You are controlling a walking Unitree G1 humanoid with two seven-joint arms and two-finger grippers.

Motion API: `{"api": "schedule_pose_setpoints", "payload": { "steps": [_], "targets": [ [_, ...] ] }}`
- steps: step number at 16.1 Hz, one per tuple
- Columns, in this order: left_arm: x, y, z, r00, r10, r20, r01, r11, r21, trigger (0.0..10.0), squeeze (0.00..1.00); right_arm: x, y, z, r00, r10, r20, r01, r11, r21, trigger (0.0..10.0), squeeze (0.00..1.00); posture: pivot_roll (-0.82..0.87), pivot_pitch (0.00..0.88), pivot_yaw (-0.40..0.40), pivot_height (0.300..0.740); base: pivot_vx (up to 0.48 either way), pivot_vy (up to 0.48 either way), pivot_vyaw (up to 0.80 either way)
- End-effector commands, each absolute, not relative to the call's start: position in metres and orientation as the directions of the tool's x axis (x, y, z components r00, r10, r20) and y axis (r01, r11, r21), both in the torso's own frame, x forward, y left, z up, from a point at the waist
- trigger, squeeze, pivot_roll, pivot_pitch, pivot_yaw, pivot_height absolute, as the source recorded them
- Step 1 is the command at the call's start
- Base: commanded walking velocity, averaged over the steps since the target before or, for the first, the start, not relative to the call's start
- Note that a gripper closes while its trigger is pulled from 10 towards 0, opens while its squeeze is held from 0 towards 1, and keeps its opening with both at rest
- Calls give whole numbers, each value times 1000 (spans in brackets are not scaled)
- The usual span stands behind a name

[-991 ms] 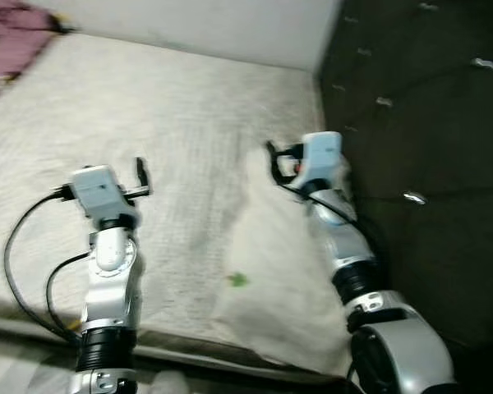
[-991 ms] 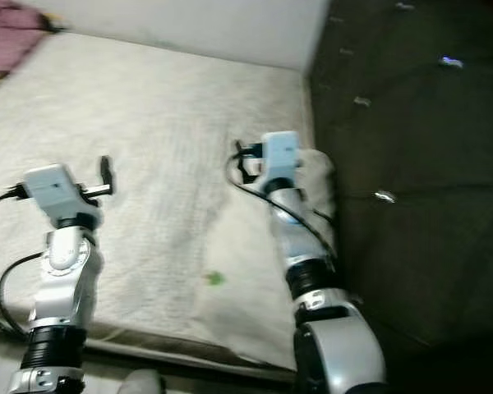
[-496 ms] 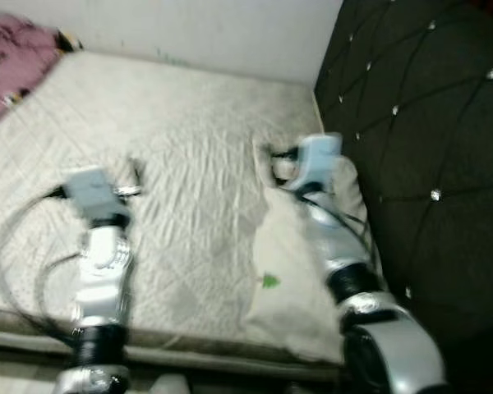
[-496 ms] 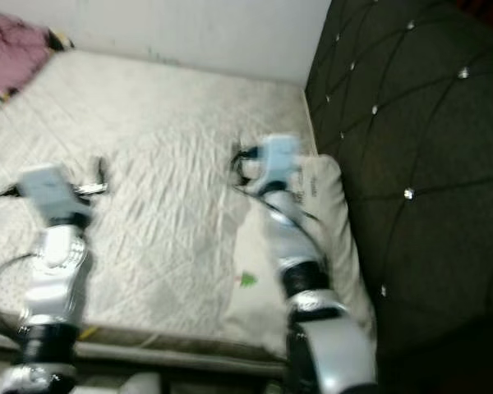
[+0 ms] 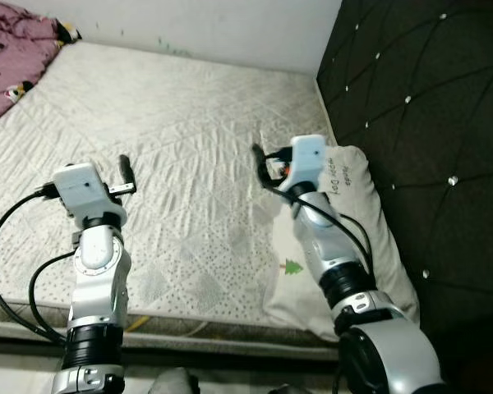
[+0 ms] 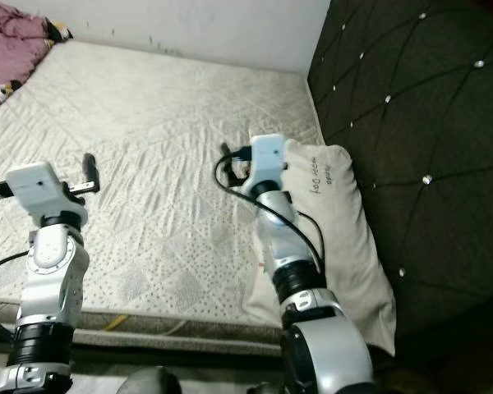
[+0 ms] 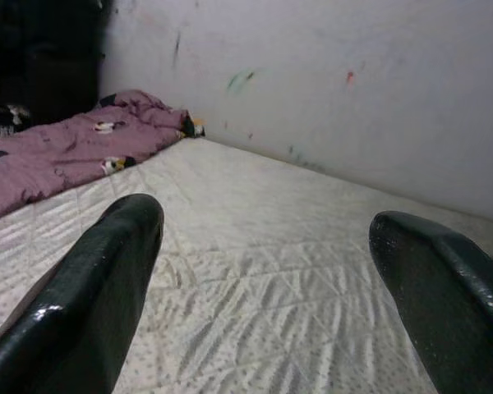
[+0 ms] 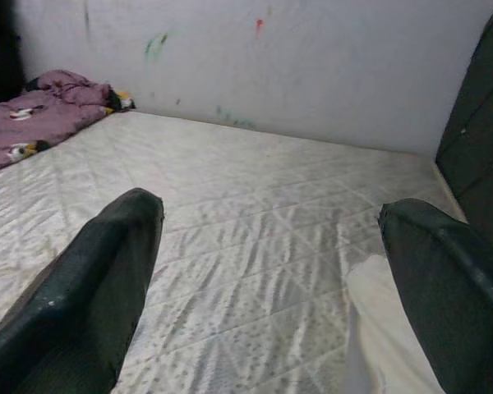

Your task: Clean up the room

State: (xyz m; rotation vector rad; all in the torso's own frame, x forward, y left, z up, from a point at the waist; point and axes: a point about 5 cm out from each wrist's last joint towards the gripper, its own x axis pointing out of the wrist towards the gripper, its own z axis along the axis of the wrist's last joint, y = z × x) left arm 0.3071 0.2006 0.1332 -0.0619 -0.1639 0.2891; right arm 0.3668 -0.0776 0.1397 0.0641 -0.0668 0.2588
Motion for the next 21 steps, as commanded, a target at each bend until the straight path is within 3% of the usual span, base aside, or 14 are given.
{"api": "schedule_pose_setpoints", "payload": {
  "steps": [1,12,15,21],
  "targets": [
    [308,192,131,955,259,144,-247,964,-93,10000,0,369,-87,143,969,230,87,-234,971,44,10000,0,137,0,-83,740,0,480,0],
    [308,191,130,956,257,140,-244,964,-104,10000,0,368,-83,138,965,253,63,-257,965,56,10000,0,141,0,-87,740,0,480,0],
    [308,191,130,957,255,138,-241,965,-106,10000,0,368,-84,137,967,249,55,-253,965,64,10000,0,137,0,-85,740,0,480,-800],
    [290,191,115,949,309,66,-294,940,-173,10000,0,361,-92,123,970,243,14,-243,969,53,10000,0,128,0,-84,740,0,480,0]
  ]
}}
